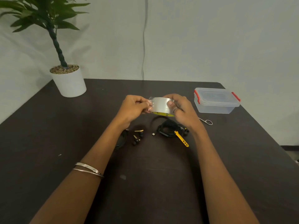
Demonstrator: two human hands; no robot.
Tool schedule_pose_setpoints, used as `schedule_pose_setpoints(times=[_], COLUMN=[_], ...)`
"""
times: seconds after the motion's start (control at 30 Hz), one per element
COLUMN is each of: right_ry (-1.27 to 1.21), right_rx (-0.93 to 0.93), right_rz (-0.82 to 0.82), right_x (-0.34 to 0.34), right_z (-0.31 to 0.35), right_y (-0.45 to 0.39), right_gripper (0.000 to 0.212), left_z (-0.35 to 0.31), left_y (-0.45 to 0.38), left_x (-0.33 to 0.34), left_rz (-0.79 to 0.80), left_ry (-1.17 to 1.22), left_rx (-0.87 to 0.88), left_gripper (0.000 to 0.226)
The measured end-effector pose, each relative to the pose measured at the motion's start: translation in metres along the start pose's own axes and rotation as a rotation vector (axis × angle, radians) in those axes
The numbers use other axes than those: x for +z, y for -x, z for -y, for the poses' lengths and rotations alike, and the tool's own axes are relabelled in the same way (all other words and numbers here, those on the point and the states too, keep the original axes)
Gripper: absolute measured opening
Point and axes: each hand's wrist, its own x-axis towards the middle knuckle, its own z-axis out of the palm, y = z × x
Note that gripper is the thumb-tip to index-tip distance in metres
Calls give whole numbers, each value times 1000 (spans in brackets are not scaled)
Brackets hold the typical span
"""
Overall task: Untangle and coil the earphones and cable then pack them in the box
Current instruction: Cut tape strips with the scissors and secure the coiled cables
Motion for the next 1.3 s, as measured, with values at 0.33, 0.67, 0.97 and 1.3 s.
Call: schedule_pose_setpoints(times=[0.33, 0.67, 0.97, 1.3], right_ry=[-296, -215, -233, 339], right_rx=[-13, -68, -25, 569], right_rz=[24, 31, -116, -221], right_x=[23, 29, 31, -61], right_z=[-2, -4, -15, -52], right_y=[-29, -36, -34, 20], right_gripper=[27, 31, 33, 16], left_z=[8, 0, -1, 10], left_y=[-4, 0, 3, -5], left_x=[-18, -18, -22, -16], left_rz=[-29, -23, -10, -103], left_ry=[271, 397, 393, 319], left_rx=[-127, -122, -130, -146], left_gripper=[10, 20, 7, 11])
